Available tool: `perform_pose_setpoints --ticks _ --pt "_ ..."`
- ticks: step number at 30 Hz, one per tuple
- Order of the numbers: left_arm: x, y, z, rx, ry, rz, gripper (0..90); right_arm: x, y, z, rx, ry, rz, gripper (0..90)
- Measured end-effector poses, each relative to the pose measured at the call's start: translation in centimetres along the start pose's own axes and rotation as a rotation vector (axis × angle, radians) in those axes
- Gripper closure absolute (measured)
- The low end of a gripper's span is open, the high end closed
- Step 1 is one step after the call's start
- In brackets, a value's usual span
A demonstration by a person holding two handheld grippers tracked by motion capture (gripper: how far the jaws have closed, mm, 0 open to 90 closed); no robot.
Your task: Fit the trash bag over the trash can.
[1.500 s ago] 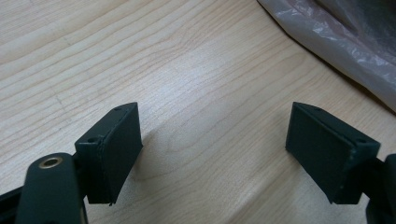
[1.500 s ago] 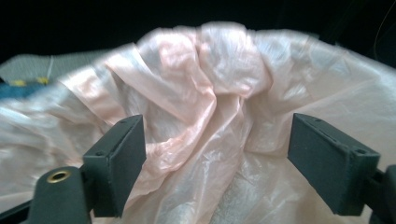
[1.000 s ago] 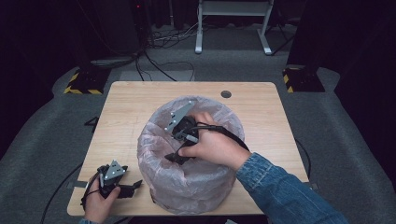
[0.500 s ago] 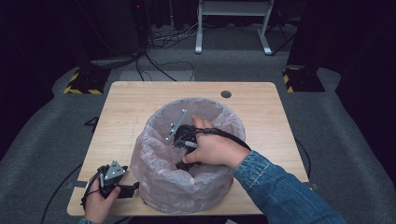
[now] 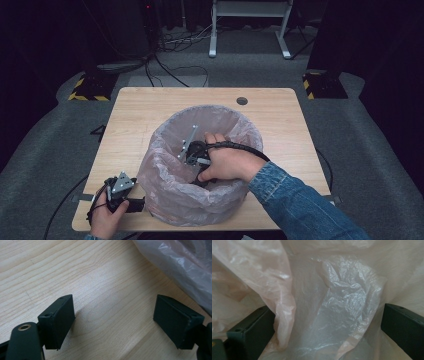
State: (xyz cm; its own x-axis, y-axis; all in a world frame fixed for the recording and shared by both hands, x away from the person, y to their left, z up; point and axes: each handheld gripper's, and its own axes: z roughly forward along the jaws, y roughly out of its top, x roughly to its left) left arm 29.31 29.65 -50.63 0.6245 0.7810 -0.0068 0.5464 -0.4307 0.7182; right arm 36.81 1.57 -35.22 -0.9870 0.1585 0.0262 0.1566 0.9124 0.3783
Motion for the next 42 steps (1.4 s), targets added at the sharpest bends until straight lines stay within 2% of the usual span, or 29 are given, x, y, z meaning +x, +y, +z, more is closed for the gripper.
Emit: perform_pose_setpoints --ticks 8,9,11,12,16,20,25,30,34,40,42 --pt "0.0 0.0 0.0 0.0 0.0 0.0 17.3 0.1 -0.2 0.6 0.043 0.008 -0.002 0.0" --pt "0.0 0.0 0.0 0.0 0.0 0.0 17.3 0.1 -0.2 0.5 0.043 0.005 0.001 1.6" --pt "0.0 0.0 0.0 0.0 0.0 0.0 17.3 0.0 0.0 0.1 0.045 0.008 0.013 14.8" --pt "0.0 0.0 0.0 0.0 0.0 0.0 17.3 0.0 0.2 -0.3 0.044 0.016 0.018 18.0" --pt "0.0 0.0 0.0 0.0 -0.001 -0.001 17.3 -0.1 0.6 -1.5 0.002 -0.009 0.01 17.5" --pt "0.0 0.0 0.0 0.0 0.0 -0.001 17.2 0.0 1.0 -3.2 -0.06 0.001 0.017 18.1" --pt "0.0 0.0 0.0 0.0 0.0 -0.001 17.2 0.2 1.0 -5.7 -0.137 -0.008 0.022 18.3" --pt "0.0 0.0 0.0 0.0 -0.001 -0.001 17.2 -0.4 1.3 -7.6 -0.235 -0.055 0.047 19.7" --pt "0.0 0.0 0.0 0.0 0.0 -0.001 17.2 -1.1 1.5 -7.9 -0.255 -0.093 0.091 20.1" --pt "0.0 0.0 0.0 0.0 0.0 -0.001 17.2 -2.6 1.3 -8.3 -0.283 -0.13 0.125 20.8" --pt "0.0 0.0 0.0 0.0 -0.001 -0.001 17.2 -3.2 1.0 -8.2 -0.282 -0.148 0.119 20.9"
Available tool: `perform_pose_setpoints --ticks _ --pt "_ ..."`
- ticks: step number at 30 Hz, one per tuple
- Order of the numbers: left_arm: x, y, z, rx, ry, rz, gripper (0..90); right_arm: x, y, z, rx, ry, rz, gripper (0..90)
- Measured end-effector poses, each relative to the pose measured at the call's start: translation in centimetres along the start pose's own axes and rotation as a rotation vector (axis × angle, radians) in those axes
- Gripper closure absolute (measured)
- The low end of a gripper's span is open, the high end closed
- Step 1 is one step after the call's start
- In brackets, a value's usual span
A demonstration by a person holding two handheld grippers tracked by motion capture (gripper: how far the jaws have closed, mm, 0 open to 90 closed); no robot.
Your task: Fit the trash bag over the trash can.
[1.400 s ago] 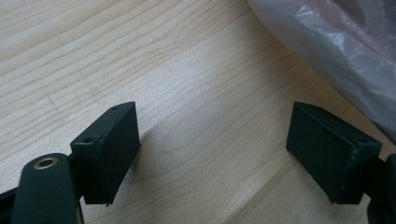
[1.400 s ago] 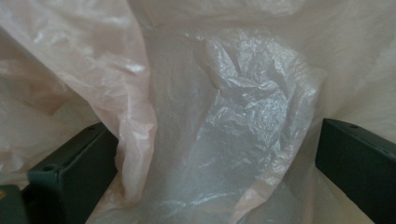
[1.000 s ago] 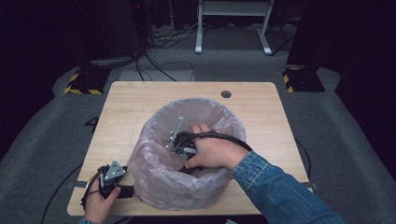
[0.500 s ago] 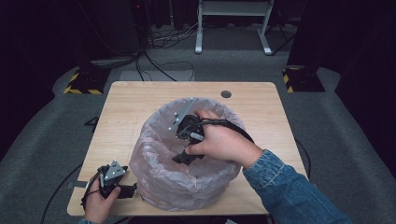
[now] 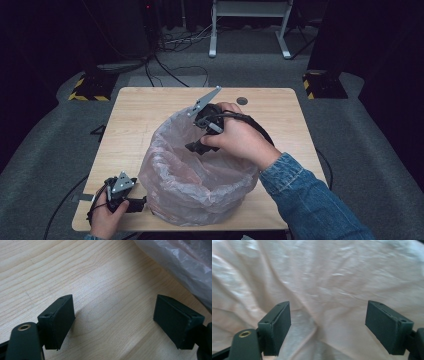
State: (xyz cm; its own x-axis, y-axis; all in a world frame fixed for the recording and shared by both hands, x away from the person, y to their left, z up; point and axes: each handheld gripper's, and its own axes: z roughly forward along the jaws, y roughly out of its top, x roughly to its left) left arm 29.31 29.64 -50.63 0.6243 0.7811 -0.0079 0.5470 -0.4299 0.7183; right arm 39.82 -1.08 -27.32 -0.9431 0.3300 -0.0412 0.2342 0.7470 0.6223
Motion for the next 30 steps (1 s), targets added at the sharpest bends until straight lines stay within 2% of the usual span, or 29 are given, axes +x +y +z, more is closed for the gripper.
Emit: perform_pose_setpoints --ticks 6,11,15,18,26,30 --pt "0.0 0.0 0.0 0.0 -0.001 0.0 17.0 -1.1 -0.9 0.7 -0.005 -0.025 0.047 21.8" --pt "0.0 0.0 0.0 -0.001 -0.001 0.0 17.0 -1.4 -1.1 1.6 0.022 -0.035 0.053 23.5" --pt "0.0 0.0 0.0 0.0 -0.001 0.0 17.0 -1.5 -1.2 2.0 0.024 -0.044 0.05 22.9" --pt "0.0 0.0 0.0 0.0 0.001 -0.001 17.0 -1.1 -1.1 1.9 0.019 -0.03 0.041 21.8" --pt "-0.1 0.0 0.0 -0.001 0.001 -0.003 17.0 1.0 -0.7 1.0 -0.011 0.043 -0.001 21.5" --pt "-0.1 0.0 0.0 -0.001 0.001 -0.004 17.0 1.6 -0.4 0.2 -0.037 0.054 -0.02 21.5"
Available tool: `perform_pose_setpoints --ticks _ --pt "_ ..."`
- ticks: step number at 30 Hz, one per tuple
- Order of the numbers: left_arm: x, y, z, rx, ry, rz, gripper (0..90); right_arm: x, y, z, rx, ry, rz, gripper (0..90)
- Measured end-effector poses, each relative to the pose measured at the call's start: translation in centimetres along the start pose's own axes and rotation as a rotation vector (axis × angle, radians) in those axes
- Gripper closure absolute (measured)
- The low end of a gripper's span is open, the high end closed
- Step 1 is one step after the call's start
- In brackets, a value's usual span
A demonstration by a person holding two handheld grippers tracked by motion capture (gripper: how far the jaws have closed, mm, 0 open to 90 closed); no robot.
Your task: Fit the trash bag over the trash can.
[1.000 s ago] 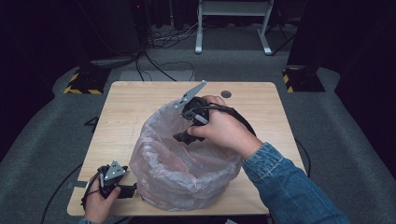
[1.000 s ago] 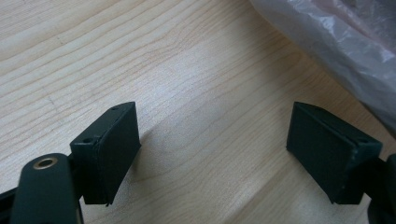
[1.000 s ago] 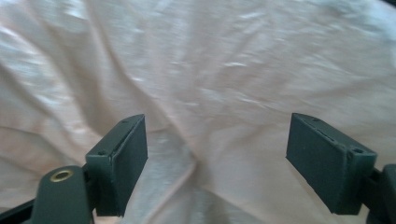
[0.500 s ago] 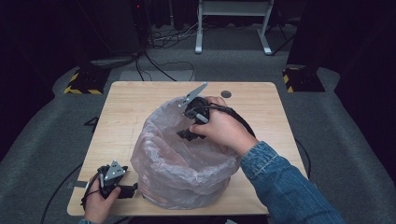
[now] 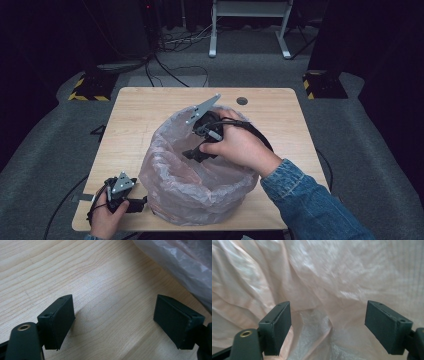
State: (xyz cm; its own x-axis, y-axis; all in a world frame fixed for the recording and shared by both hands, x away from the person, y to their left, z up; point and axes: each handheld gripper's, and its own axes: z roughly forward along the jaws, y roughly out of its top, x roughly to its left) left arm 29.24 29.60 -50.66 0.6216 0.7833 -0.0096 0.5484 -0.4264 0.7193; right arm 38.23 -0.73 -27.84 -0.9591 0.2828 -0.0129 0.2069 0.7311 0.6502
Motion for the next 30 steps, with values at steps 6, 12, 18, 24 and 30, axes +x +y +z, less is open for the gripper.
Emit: perform_pose_setpoints --ticks 6,12,18,24,30 --pt "0.0 0.0 0.0 0.0 0.0 0.0 17.0 0.4 0.6 -1.9 -0.067 -0.016 -0.013 21.5" --pt "0.0 0.0 0.0 0.005 -0.006 0.005 16.2 0.6 0.7 -4.6 -0.136 -0.032 -0.016 21.5" --pt "0.0 0.0 0.0 0.001 -0.006 0.007 15.7 0.4 -0.1 -7.1 -0.166 -0.068 -0.011 21.5" --pt "0.0 0.0 0.0 0.001 -0.006 0.007 15.7 -0.2 -1.8 -9.4 -0.221 -0.095 0.011 21.5" --pt "0.0 0.0 0.0 0.003 -0.007 0.006 15.6 -1.2 -3.8 -11.2 -0.258 -0.134 0.04 21.6"
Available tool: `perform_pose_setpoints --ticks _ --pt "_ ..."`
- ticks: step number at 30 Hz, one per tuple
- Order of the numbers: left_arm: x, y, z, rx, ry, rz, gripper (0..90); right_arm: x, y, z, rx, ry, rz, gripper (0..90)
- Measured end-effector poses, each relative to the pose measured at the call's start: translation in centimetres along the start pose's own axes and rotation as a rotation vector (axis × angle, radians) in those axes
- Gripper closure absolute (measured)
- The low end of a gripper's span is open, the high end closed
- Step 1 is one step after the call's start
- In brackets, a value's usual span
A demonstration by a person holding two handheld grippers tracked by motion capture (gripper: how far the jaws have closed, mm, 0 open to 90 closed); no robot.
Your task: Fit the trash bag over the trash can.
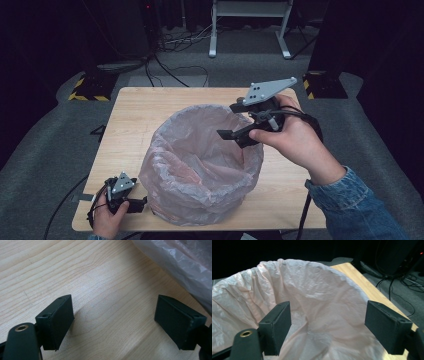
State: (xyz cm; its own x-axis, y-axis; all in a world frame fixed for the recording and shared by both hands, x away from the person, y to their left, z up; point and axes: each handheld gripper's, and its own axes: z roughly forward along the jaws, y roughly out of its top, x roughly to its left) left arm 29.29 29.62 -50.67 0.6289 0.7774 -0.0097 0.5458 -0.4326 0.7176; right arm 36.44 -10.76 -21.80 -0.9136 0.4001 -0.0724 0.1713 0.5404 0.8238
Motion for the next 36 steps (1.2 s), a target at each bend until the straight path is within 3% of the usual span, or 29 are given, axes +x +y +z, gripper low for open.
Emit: perform_pose_setpoints --ticks 11,20,36 --pt "0.1 0.0 0.0 0.002 -0.005 0.007 15.4 -1.4 -2.7 -2.6 -0.055 -0.053 0.035 21.6" --pt "0.1 0.0 0.0 0.001 -0.008 0.009 15.5 -1.9 -4.7 -4.3 -0.07 -0.093 0.029 21.9" --pt "0.1 0.0 -0.1 0.002 -0.007 0.01 15.5 -3.2 -9.5 -6.1 -0.06 -0.129 0.107 21.6"
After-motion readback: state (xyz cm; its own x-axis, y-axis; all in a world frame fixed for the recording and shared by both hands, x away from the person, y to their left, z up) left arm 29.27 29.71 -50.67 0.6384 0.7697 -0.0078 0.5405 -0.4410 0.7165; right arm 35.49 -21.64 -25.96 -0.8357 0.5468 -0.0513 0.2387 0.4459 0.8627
